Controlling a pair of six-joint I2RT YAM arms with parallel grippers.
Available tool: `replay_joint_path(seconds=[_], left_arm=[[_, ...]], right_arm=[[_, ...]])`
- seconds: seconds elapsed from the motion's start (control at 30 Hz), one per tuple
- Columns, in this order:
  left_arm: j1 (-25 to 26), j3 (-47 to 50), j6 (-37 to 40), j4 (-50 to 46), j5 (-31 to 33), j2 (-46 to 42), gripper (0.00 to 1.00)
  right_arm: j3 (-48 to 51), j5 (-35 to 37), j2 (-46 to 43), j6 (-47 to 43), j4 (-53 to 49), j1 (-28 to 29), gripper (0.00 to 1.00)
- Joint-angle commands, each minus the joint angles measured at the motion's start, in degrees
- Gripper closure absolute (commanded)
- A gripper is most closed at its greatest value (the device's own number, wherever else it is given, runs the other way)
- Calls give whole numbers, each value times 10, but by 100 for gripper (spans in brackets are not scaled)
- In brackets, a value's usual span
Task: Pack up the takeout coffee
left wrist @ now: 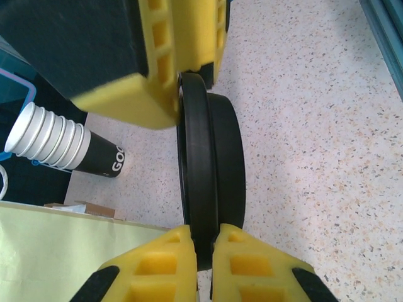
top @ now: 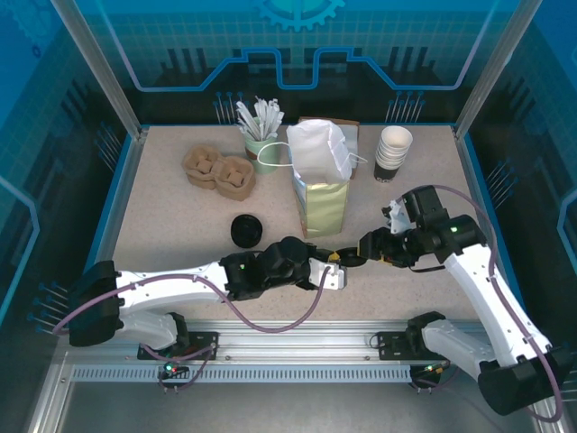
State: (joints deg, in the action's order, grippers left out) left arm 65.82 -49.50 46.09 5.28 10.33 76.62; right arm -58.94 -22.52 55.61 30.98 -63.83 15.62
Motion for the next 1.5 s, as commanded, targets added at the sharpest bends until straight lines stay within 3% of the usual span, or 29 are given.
replay_joint_path(seconds=[0.0, 0.27, 0.53, 0.87, 1.47], left_arm=[[-11, -27, -43, -24, -8, -25, 95], [-43, -49, -167, -99, -75, -71, 97], [-75, -87, -326, -217, -187, -101, 97], [-137, -99, -488, -289, -281, -140, 97], [-316, -75, -701, -331, -467, -150, 98]], right_arm=[[-31, 12, -31, -9, -2, -20, 44], [-31, 24, -99, -34, 43, -35, 44], [21, -29, -156, -32, 139, -35, 46], [94, -113, -177, 6, 268, -32, 47], [191, -86, -130, 83, 396, 69, 50]])
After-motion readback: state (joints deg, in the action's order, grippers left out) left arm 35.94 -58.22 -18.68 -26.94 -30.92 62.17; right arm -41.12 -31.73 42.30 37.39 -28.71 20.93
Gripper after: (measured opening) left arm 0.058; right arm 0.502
